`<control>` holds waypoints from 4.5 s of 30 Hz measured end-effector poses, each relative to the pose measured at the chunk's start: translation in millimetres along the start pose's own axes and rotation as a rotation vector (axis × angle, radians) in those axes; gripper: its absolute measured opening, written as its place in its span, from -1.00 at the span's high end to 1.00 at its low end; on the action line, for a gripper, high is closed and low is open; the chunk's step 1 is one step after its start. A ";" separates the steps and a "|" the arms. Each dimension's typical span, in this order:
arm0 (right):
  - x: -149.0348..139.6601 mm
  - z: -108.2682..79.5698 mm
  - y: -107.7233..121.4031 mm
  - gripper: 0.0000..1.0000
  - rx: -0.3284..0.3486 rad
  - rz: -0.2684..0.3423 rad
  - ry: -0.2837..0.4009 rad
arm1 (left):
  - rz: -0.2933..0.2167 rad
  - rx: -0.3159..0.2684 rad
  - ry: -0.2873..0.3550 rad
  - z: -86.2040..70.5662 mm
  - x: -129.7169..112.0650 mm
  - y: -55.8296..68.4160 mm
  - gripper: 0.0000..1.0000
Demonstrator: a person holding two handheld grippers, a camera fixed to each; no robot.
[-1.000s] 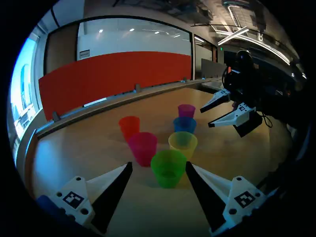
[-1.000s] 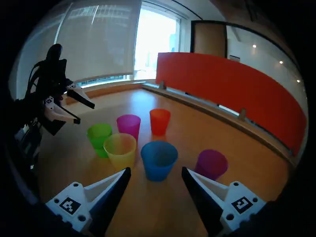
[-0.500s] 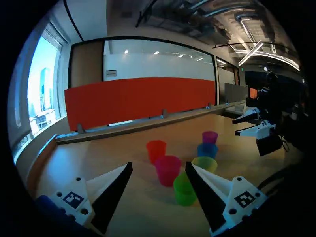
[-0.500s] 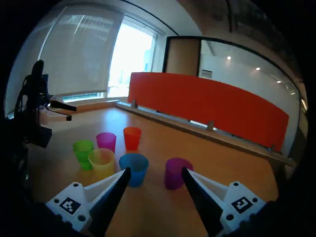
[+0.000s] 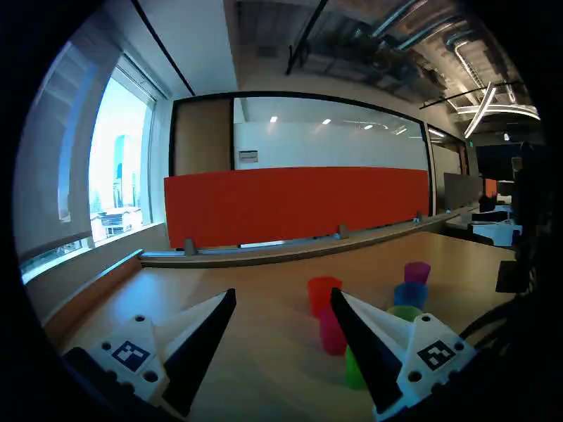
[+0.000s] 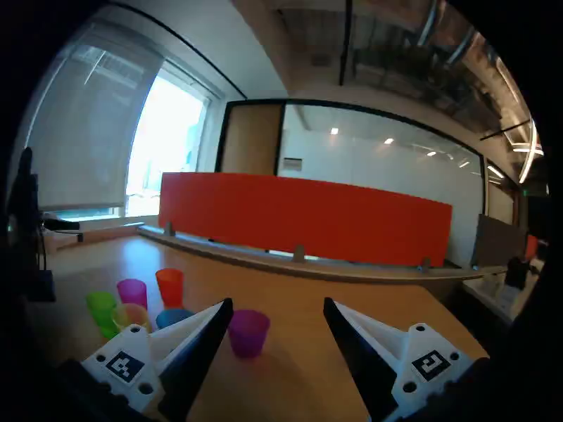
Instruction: Pour water
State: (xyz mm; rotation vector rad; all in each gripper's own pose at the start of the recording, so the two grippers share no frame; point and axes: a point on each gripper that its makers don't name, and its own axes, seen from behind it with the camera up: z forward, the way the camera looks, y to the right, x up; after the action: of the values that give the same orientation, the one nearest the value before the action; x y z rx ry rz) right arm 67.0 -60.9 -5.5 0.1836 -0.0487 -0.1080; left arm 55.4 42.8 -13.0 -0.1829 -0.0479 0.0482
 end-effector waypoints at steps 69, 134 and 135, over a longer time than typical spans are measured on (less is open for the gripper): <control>-4.0 -18.9 76.3 -0.99 -0.294 0.060 -0.001 | -0.066 0.203 0.065 5.5 -47.6 -44.6 -1.00; 13.1 -27.4 85.3 -0.99 -0.240 0.025 0.106 | -0.049 0.197 0.047 7.7 -58.5 -44.5 -1.00; 10.8 -26.7 85.8 -0.99 -0.239 0.025 0.108 | -0.049 0.197 0.047 7.7 -58.6 -44.5 -1.00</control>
State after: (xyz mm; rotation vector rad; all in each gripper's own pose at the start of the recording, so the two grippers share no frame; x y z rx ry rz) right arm 88.1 26.6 -15.4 -0.0499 0.0693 -0.0778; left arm -1.5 -2.6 0.2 0.0143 -0.0002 -0.0002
